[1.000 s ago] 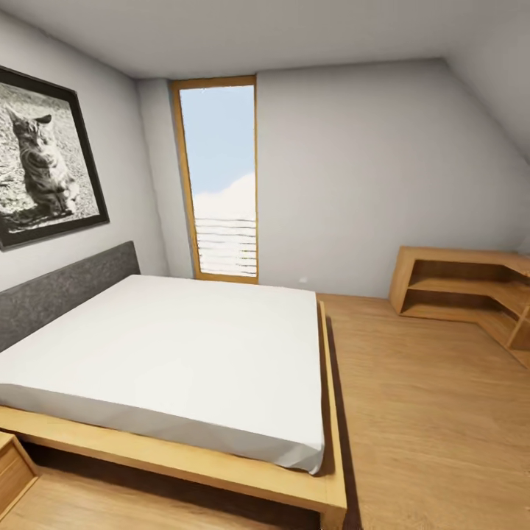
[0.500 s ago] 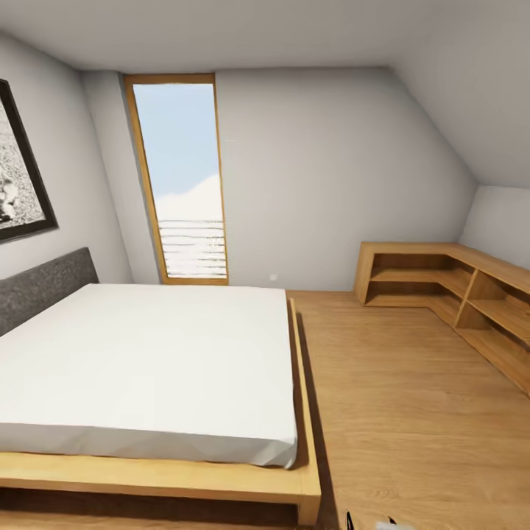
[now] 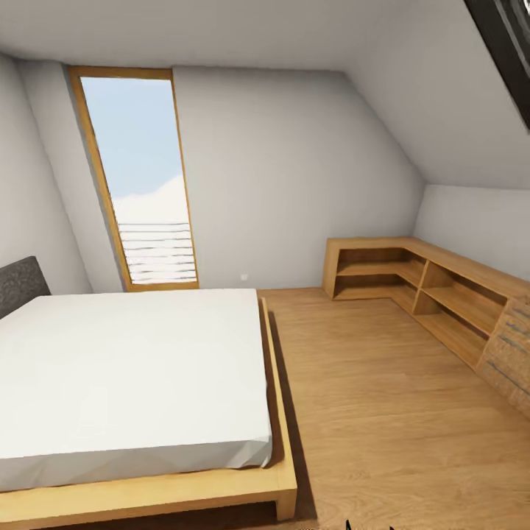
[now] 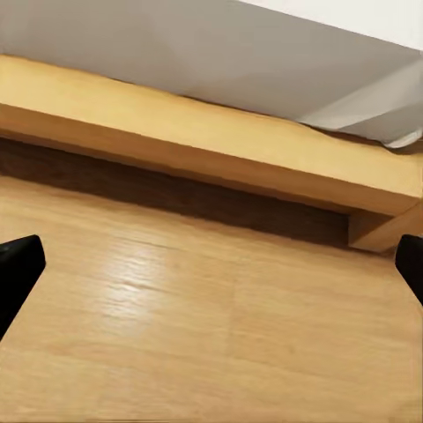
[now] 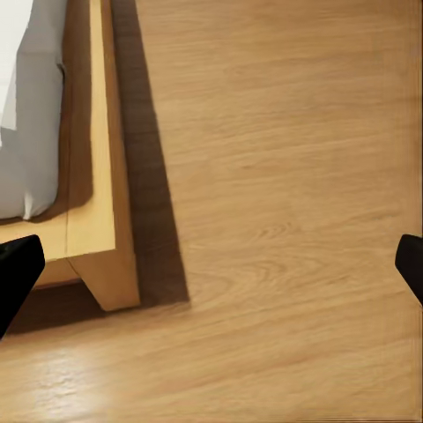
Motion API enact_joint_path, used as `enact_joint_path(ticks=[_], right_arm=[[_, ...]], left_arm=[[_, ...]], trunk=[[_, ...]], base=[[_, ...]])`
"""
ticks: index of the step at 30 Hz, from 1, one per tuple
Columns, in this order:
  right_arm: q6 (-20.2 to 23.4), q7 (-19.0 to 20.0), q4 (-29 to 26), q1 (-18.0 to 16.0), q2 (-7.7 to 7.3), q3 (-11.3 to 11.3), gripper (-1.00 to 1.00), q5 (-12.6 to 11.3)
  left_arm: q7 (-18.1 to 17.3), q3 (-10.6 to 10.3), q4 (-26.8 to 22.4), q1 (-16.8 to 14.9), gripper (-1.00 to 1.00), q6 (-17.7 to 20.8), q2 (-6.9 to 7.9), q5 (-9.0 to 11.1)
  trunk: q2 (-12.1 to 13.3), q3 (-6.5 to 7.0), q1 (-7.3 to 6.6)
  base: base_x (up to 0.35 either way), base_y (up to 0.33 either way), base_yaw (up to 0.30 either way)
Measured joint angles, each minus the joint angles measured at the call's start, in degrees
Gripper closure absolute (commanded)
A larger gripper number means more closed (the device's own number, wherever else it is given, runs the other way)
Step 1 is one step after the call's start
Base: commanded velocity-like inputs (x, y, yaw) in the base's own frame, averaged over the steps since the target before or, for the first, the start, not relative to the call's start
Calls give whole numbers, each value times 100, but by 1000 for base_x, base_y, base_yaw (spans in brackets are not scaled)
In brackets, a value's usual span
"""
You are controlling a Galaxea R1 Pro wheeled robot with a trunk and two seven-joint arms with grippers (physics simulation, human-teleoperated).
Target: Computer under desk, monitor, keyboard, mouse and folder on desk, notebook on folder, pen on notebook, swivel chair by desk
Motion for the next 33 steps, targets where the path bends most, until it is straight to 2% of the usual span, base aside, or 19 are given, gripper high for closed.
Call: enact_joint_path(ticks=[2,5,12,33], right_arm=[[1,1,2,-1,8,3,-100,0],[1,7,2,-1,16,8,-100,0],[7,35,10,-1,38,16,-100,2],[7,40,12,-1,74,25,-100,14]], left_arm=[[-21,8,70,0,-100,-8,122,89],[-40,-6,105,0,-100,-8,175,120],[-46,-19,128,-1,-100,-25,57,127],[-30,-19,134,-1,-100,-64,34,121]], trunk=[[0,0,0],[0,0,0],[0,0,0],[0,-25,0]], base=[[0,0,-282],[0,0,-282],[0,0,-281],[0,0,-281]])
